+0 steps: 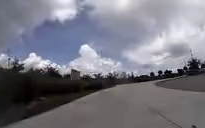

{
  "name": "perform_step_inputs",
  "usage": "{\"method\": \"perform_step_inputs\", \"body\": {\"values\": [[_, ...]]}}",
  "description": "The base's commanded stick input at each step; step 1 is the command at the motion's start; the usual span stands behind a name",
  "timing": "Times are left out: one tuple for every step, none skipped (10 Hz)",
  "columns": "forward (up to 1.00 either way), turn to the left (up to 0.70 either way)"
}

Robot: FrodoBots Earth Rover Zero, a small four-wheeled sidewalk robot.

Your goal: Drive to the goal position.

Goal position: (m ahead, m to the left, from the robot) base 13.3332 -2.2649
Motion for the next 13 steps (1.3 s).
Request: {"method": "perform_step_inputs", "body": {"values": [[0.85, 0.0], [0.85, 0.0], [0.85, 0.0], [0.85, 0.0], [0.85, 0.0], [0.85, 0.0], [0.85, 0.0], [0.85, 0.0], [0.85, 0.0], [0.85, 0.0], [0.85, 0.0], [0.85, 0.0], [0.85, 0.0]]}}
